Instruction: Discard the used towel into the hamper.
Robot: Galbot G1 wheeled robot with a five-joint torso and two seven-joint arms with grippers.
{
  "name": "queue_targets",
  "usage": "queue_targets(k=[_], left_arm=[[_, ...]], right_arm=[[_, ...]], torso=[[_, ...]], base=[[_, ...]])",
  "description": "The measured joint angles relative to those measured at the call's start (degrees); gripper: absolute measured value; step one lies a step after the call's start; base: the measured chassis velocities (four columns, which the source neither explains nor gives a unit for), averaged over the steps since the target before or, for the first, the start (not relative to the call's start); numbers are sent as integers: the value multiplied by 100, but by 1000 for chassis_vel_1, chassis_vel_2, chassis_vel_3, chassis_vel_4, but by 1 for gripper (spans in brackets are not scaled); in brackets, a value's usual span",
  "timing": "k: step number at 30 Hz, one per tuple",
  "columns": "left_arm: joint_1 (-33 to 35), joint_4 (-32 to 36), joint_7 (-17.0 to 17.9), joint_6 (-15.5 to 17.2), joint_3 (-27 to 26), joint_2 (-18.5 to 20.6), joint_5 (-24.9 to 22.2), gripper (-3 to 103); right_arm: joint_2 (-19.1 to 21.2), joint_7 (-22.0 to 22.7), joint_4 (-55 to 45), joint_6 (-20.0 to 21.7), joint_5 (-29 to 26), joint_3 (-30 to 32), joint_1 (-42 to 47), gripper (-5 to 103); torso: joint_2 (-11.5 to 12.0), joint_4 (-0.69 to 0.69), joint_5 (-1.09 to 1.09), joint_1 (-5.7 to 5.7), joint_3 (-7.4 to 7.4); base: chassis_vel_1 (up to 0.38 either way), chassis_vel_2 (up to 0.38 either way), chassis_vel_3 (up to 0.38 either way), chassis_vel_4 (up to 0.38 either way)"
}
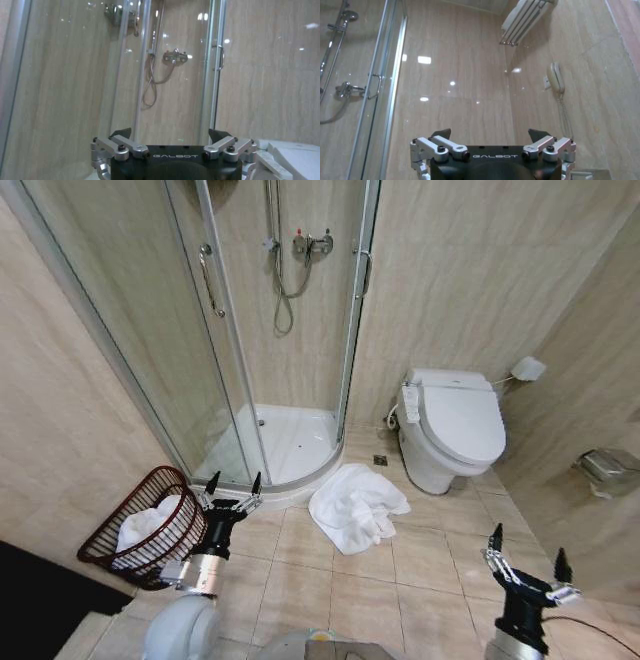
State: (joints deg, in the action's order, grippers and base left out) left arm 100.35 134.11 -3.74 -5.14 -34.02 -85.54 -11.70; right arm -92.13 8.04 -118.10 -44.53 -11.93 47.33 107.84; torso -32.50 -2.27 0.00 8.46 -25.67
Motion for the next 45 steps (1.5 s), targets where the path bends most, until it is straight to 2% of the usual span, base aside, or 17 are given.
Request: queue_targets(k=[11,20,21,26,45], left_arm=[[0,0,0,0,0,0,0,100],[0,0,0,0,0,0,0,100],[0,0,0,0,0,0,0,100],[0,0,0,0,0,0,0,100],[0,0,0,0,0,0,0,100]], right_arm=[[0,0,30,-2,-9,-5,-15,100],[0,54,70,-225,-20,25,-99,100],[0,10,90,-251,-44,31,-100,100],[0,-77,110,-253,-78,31,-126,100],[0,-118,153,-268,-71,29,-109,100]], torso=[[267,1,0,-113,155],[467,0,0,-187,280],[555,1,0,-221,335],[680,0,0,-276,404],[1024,-1,0,-421,600]], base=[[-22,-17,-21,-18],[0,0,0,0],[0,0,0,0],[0,0,0,0],[10,11,7,7]])
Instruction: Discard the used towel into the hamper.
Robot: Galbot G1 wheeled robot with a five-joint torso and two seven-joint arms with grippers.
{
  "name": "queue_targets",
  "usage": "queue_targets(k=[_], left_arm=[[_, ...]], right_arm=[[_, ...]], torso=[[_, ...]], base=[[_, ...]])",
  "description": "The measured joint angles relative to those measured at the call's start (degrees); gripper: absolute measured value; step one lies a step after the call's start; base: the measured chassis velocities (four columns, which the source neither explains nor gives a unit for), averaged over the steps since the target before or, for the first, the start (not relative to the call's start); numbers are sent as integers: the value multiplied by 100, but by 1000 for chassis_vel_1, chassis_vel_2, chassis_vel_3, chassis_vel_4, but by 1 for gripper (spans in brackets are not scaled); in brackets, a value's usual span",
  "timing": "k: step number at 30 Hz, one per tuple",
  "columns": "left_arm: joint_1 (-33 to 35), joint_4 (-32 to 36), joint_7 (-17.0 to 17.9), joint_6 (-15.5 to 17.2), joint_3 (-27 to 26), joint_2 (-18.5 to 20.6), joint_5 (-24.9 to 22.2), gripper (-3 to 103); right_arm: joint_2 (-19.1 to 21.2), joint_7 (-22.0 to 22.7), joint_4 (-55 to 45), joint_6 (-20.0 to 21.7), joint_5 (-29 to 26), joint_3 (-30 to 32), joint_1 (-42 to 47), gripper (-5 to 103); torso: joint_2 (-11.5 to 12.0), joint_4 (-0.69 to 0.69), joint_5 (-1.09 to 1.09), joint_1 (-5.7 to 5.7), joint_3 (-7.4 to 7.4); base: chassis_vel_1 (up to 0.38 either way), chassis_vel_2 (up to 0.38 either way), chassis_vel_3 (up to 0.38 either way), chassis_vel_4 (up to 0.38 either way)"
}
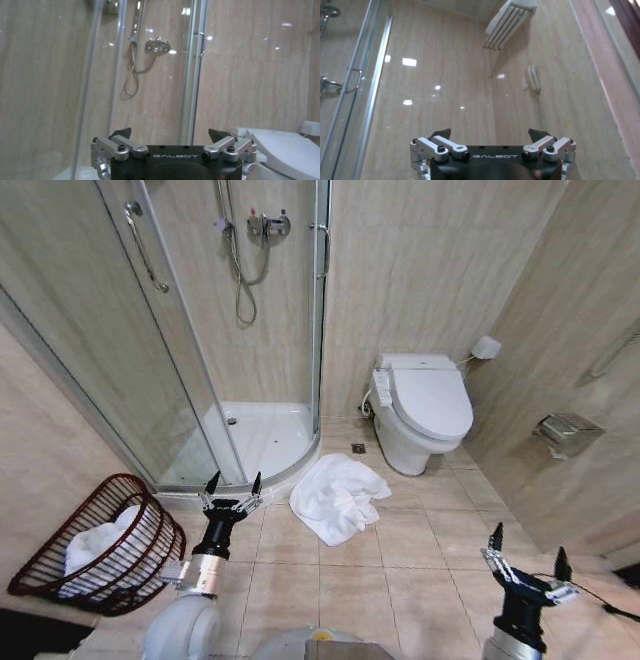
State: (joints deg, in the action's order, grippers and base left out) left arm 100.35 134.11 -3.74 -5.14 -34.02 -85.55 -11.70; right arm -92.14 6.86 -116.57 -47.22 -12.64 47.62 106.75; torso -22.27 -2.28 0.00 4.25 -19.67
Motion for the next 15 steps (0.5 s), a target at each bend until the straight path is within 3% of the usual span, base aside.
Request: queue_targets(k=[15], left_arm=[[0,0,0,0,0,0,0,100]], right_arm=[[0,2,15,0,19,0,18,100]], torso=[[288,1,0,-108,181]], base=[[40,35,35,38]])
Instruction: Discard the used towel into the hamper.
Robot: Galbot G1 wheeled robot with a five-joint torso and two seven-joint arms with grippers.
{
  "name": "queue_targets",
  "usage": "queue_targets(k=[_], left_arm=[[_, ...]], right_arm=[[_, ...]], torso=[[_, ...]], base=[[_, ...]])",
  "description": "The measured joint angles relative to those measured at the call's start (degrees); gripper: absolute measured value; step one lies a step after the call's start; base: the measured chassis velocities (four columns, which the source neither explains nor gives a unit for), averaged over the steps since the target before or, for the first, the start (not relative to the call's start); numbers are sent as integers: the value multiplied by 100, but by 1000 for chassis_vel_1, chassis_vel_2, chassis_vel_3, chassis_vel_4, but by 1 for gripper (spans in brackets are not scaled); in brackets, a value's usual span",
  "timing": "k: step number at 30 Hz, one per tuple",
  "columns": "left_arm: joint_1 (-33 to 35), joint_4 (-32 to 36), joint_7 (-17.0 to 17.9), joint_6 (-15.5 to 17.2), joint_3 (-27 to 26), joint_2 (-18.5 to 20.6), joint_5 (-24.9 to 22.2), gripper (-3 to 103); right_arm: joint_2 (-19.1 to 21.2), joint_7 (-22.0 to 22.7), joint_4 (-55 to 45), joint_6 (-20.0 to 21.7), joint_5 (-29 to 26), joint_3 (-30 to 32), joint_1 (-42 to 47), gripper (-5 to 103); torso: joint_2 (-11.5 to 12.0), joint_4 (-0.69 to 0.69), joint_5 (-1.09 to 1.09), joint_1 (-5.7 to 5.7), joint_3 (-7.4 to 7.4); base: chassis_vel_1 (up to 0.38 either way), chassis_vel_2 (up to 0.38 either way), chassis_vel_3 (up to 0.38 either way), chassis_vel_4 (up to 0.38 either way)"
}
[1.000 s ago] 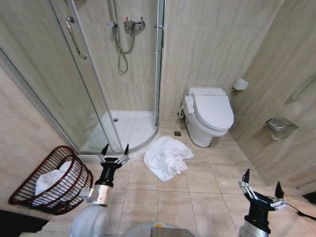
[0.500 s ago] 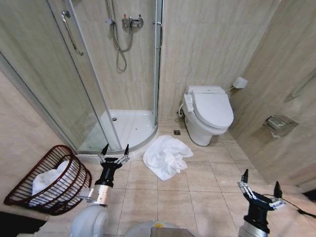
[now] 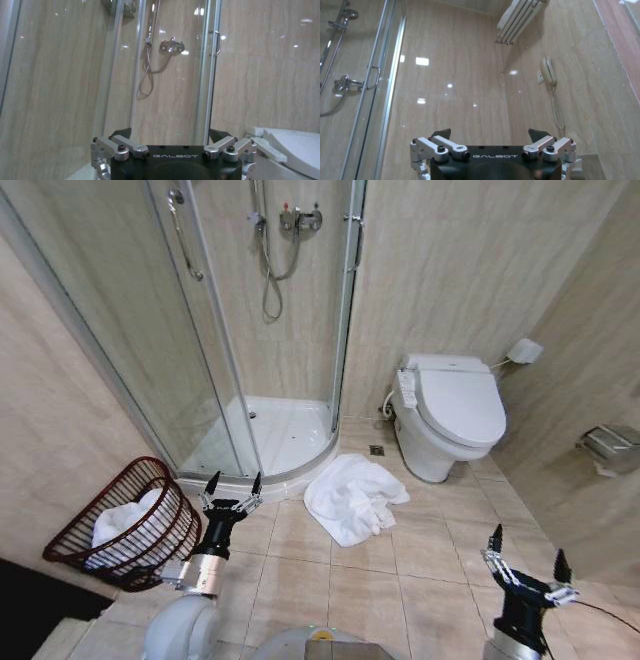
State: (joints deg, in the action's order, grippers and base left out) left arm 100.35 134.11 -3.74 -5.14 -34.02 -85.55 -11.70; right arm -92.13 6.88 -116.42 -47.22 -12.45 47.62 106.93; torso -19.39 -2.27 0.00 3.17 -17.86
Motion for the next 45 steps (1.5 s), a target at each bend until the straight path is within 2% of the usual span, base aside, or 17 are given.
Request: queue_targets(k=[5,8,10,12,13,15,17,33,45], left_arm=[[0,0,0,0,0,0,0,100],[0,0,0,0,0,0,0,100],[0,0,0,0,0,0,0,100],[0,0,0,0,0,0,0,100],[0,0,0,0,0,0,0,100],[0,0,0,0,0,0,0,100],[0,0,0,0,0,0,0,100],[1,0,0,0,0,0,0,100],[-1,0,0,0,0,0,0,100]], right_arm=[[0,14,9,11,67,-10,-5,100],[0,59,14,152,121,-27,27,100],[2,90,38,442,81,-89,66,100],[110,72,188,947,-494,-302,68,100],[110,72,188,947,-494,-302,68,100],[204,-26,431,1185,-915,-420,-11,100],[235,-114,549,1217,-941,-427,-30,100],[229,-341,970,1048,-615,-465,-56,100],[204,-593,1245,668,-299,-391,-116,100]], torso=[[41,-2,0,-17,25],[42,-2,1,-17,26],[41,-1,1,-17,26],[36,-2,1,-16,22],[36,-2,1,-16,22],[30,-3,-1,-13,18],[26,-2,-1,-11,16],[0,-2,1,-2,2],[-9,-2,0,3,-4]], base=[[0,0,0,0],[0,0,0,0],[0,0,0,0],[0,0,0,0],[0,0,0,0],[0,0,0,0],[0,0,0,0],[-18,25,24,-22],[-171,172,179,-167]])
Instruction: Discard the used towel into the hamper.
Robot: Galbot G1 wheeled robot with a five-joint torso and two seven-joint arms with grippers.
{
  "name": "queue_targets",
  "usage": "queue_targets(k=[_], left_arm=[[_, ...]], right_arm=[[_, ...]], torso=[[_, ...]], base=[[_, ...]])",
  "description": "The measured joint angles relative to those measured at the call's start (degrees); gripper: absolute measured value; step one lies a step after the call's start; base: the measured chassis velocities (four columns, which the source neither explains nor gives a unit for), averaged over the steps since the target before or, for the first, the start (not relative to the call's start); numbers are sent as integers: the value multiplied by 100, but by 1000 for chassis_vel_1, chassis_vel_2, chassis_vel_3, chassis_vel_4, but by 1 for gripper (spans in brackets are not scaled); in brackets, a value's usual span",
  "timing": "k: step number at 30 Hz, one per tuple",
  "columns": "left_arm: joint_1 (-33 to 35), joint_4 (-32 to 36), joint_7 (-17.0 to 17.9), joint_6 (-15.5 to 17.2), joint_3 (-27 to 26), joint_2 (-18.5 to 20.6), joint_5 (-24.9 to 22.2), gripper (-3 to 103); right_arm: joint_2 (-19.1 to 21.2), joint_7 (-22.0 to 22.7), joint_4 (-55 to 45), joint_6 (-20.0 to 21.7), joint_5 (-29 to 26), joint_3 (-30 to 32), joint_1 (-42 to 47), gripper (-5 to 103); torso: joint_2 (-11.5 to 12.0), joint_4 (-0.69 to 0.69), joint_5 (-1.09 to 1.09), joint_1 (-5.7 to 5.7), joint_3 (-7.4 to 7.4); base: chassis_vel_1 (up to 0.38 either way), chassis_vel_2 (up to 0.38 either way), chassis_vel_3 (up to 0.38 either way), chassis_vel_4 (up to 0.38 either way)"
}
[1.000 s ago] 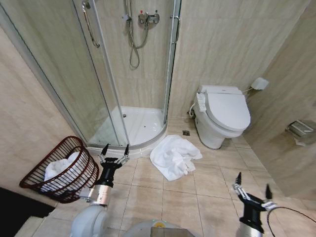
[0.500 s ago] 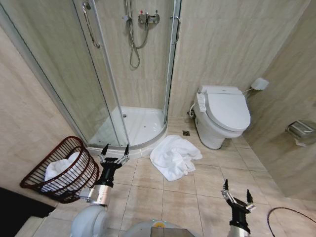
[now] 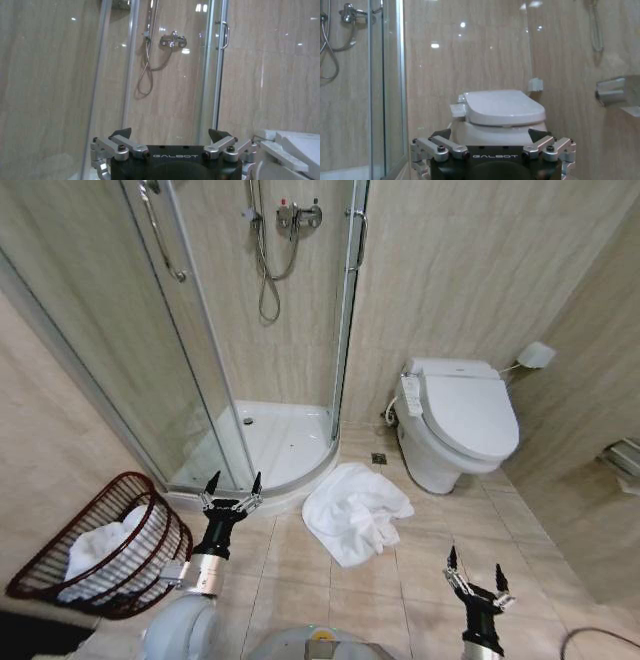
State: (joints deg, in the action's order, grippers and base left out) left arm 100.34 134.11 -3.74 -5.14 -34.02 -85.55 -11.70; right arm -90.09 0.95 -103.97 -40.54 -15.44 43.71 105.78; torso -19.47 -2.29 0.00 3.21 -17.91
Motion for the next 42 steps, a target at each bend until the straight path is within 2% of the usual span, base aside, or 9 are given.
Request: queue_targets(k=[5,11,13,14,16,21,26,32,42], left_arm=[[0,0,0,0,0,0,0,100],[-1,0,0,0,0,0,0,100],[0,0,0,0,0,0,0,100],[0,0,0,0,0,0,0,100],[1,0,0,0,0,0,0,100],[1,0,0,0,0,0,0,100],[1,0,0,0,0,0,0,100],[0,0,0,0,0,0,0,100],[0,0,0,0,0,0,0,100]], right_arm=[[-31,-196,137,-322,133,119,-66,100],[-3,-351,372,-365,144,185,-157,100],[95,-632,652,-218,32,348,-305,100],[95,-632,652,-218,32,348,-305,100],[264,-1093,998,115,-170,521,-488,100],[489,-1461,1530,473,-393,705,-957,100],[915,-1820,2108,842,-700,800,-1445,100],[1417,-2021,2574,1105,-896,452,-1873,100],[1724,-2439,3346,1623,-847,-291,-2729,100]], torso=[[-3,0,0,2,-2],[-3,0,-1,6,-5],[-5,1,-1,4,-4],[-5,1,-1,4,-4],[-7,1,0,2,-3],[-8,-1,-2,1,-2],[-8,-1,-1,2,-5],[-8,1,1,3,-6],[-9,1,1,4,-6]], base=[[-196,198,180,-205],[-134,147,125,-105],[-25,5,5,-28],[0,0,0,0],[24,-30,-28,16],[39,-45,-50,28],[0,0,0,0],[0,0,0,0],[0,0,0,0]])
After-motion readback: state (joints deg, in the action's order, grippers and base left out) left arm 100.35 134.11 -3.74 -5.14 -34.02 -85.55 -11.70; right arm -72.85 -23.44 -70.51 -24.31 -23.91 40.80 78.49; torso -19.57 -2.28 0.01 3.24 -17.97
